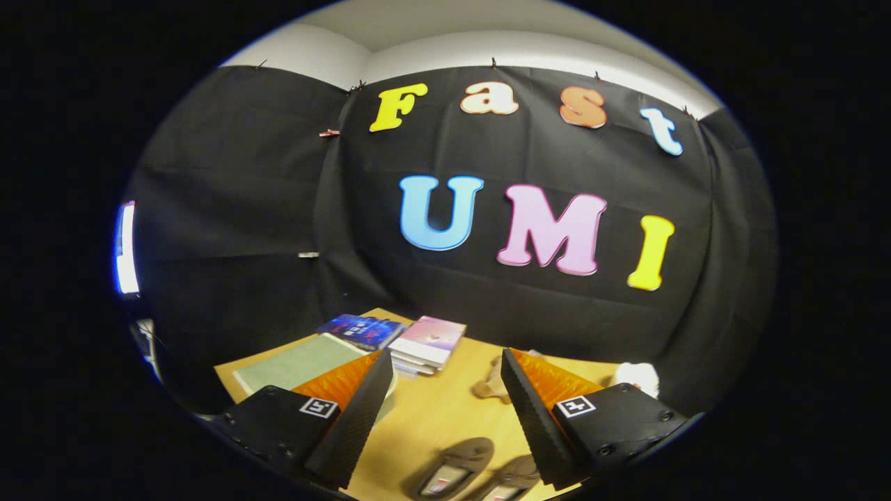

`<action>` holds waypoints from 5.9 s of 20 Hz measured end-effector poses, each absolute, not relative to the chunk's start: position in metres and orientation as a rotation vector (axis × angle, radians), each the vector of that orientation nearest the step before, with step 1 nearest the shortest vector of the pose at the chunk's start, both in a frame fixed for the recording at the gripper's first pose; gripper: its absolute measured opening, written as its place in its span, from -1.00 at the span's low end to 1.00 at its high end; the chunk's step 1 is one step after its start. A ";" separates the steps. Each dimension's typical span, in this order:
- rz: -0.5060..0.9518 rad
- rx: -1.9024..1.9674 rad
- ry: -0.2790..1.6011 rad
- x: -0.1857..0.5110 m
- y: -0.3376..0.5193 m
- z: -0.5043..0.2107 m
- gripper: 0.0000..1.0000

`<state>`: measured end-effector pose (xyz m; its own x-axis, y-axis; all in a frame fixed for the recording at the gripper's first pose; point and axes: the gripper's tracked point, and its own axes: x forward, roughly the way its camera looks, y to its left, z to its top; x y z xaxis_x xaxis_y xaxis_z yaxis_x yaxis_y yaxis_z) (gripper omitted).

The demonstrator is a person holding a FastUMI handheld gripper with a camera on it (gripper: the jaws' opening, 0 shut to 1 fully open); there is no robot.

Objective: Open the storage box then place both shoes into the box .Put the left shoe in first, then the right shoe, with the right side of both shoes facing outward in a uniform manner.

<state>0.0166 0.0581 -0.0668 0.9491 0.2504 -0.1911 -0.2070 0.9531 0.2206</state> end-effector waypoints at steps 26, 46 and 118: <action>0.899 1.467 1.026 0.014 0.246 -0.254 0.95; 0.856 1.534 0.847 0.018 0.226 -0.219 -0.90; 0.387 0.598 0.873 0.016 0.139 -0.209 0.92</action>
<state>0.0161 0.1393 -0.2093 0.5902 0.5448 -0.5957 -0.0753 0.7719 0.6313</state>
